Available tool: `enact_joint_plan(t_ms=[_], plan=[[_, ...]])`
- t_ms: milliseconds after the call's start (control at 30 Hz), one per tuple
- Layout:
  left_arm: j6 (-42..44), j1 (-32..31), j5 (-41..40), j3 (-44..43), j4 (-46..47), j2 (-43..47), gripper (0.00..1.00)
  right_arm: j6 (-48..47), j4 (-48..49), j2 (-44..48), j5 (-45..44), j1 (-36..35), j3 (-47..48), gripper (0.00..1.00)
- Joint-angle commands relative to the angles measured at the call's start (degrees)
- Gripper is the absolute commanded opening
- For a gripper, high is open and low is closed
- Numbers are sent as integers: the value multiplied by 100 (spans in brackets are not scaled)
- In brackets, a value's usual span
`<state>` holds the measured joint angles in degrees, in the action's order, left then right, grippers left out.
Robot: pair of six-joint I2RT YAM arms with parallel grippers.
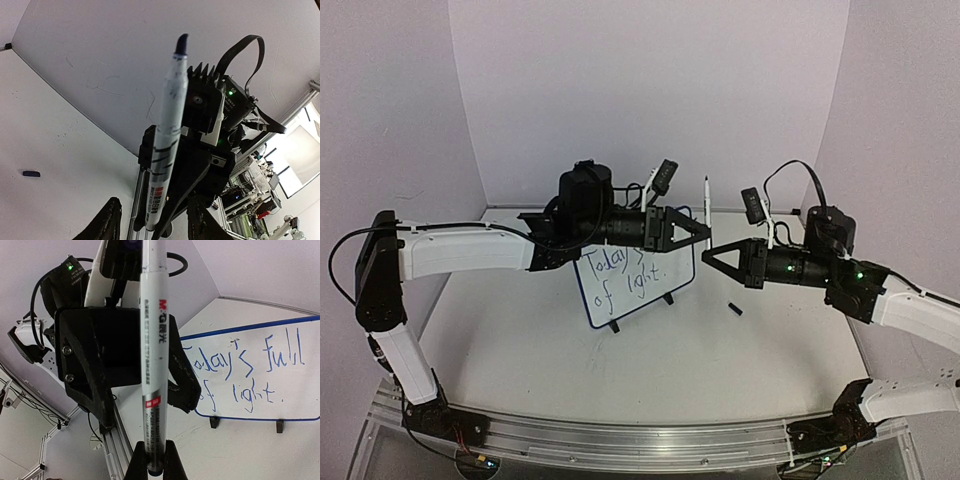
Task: Write a sentence on the whiteboard
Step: Pass from the left arm to the right, then pass from the right arm to the left
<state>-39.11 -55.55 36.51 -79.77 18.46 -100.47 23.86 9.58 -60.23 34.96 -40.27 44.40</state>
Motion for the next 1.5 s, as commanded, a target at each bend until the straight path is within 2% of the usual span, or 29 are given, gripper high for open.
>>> enact_joint_plan(t_ms=[0, 167, 400, 833, 933, 1033, 1133, 1200, 1233, 1300, 1333, 1467], plan=[[-133, -9, 146, -9, 620, -22, 44, 101, 334, -11, -98, -27, -72, 0], [-280, -9, 225, -46, 850, -171, 37, 284, 604, 12, -290, -25, -213, 0], [-339, -9, 280, -136, 921, -327, 34, 573, 1170, -23, -336, -25, -426, 0], [-503, -16, 296, -258, 1159, -518, 26, 563, 1086, -244, -147, -25, -380, 0], [-494, -9, 295, -259, 1152, -518, 20, 559, 1059, -238, -173, -25, -388, 0], [-495, -10, 276, -243, 1159, -520, 2, 550, 1031, -235, -202, -27, -395, 0], [-472, -9, 214, -182, 1164, -475, 0, 559, 939, -235, -301, -25, -381, 1], [-375, -1, 133, -110, 1069, -396, 0, 556, 721, -203, -531, -25, -330, 17], [-268, 5, 93, -83, 894, -325, 0, 531, 418, -157, -828, -25, -289, 34], [7, 22, 28, -30, 529, -179, 0, 415, -281, -59, -1448, -20, -139, 55], [81, 32, -15, 9, 330, -89, 0, 368, -667, -18, -1807, -10, -63, 61], [638, 98, -159, 219, -562, 336, 0, 510, -1831, -2, -2557, 278, 111, 68]])
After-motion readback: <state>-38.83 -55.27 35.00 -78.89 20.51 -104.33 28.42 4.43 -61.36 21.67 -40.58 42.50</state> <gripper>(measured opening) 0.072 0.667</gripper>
